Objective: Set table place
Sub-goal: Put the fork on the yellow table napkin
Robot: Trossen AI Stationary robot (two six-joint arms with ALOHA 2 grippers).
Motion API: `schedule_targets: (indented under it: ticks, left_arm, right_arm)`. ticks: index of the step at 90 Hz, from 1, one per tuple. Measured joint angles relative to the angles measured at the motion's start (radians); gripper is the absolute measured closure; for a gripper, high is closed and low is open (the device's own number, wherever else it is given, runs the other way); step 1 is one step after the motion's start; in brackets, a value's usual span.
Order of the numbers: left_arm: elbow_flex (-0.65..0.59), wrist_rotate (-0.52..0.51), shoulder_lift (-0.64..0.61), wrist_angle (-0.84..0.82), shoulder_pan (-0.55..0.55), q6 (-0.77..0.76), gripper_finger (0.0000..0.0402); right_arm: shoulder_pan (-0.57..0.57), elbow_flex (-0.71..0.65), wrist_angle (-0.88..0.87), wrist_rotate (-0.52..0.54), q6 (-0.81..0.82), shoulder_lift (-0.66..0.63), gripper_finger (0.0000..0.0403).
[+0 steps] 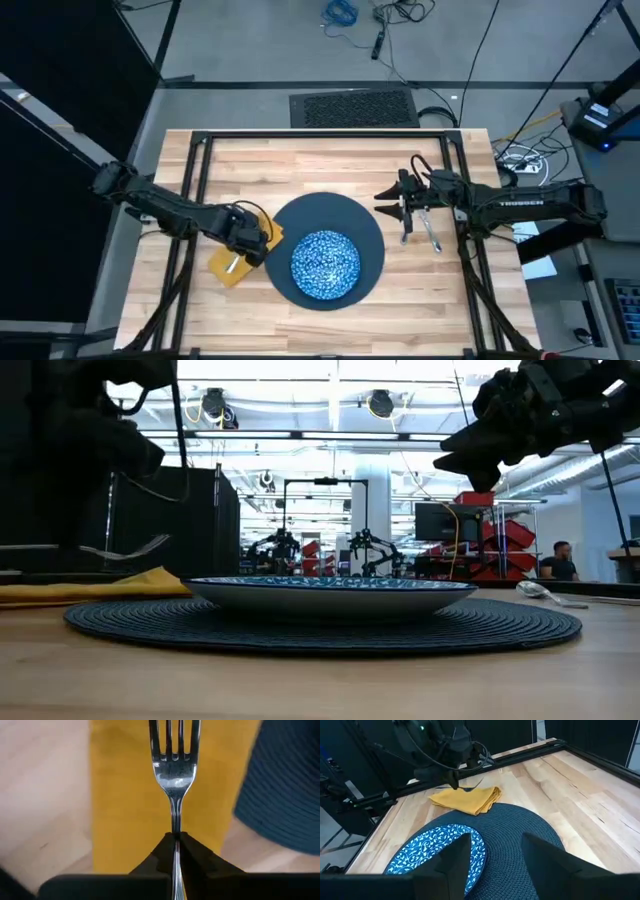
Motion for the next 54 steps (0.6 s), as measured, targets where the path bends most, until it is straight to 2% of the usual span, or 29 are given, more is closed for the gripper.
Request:
schedule_targets:
  ticks: [54]
  left_arm:
    - [-0.018,-0.034,0.146,0.025,0.036,0.164,0.0401]
  right_arm:
    - [0.000,0.000,0.004,-0.018,-0.001,0.000,0.0236]
